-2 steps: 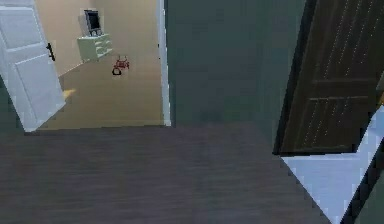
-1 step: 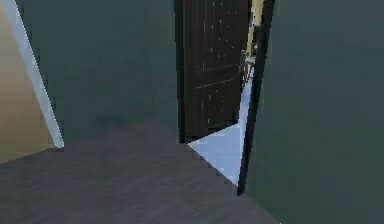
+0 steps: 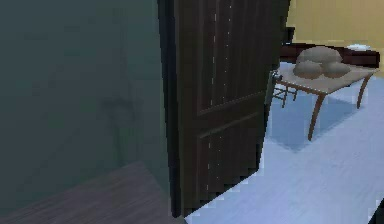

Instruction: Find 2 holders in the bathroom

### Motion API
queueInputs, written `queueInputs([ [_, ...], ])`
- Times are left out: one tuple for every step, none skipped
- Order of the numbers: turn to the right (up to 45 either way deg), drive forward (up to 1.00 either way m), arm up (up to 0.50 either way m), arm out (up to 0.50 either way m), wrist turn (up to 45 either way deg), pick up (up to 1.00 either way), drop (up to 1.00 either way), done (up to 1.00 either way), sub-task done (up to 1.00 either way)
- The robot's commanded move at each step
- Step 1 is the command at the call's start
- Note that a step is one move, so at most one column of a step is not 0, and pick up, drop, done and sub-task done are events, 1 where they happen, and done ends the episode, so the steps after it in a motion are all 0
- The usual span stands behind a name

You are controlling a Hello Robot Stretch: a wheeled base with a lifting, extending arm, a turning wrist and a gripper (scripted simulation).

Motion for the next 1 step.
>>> queueInputs([
  [3.0,0.0,0.0,0.0,0.0,0.0,0.0,0.0,0.0],
])
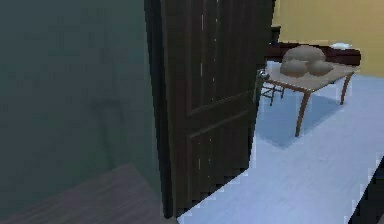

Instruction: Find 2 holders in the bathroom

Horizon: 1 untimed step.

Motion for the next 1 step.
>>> queueInputs([
  [0.0,0.2,0.0,0.0,0.0,0.0,0.0,0.0,0.0],
])
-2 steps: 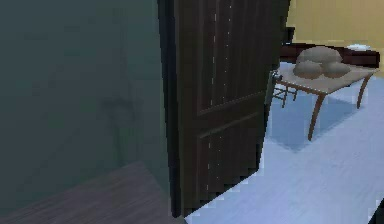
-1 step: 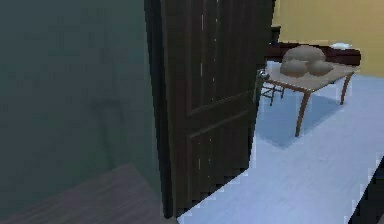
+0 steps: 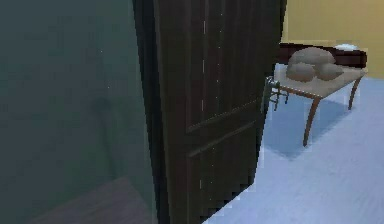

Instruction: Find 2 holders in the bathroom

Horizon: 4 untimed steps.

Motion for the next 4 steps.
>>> queueInputs([
  [3.0,0.0,0.0,0.0,0.0,0.0,0.0,0.0,0.0],
  [0.0,0.5,0.0,0.0,0.0,0.0,0.0,0.0,0.0],
  [45.0,0.0,0.0,0.0,0.0,0.0,0.0,0.0,0.0],
  [0.0,0.3,0.0,0.0,0.0,0.0,0.0,0.0,0.0],
])
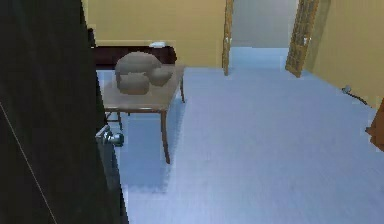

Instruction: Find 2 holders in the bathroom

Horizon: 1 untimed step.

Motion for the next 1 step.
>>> queueInputs([
  [18.0,0.0,0.0,0.0,0.0,0.0,0.0,0.0,0.0],
])
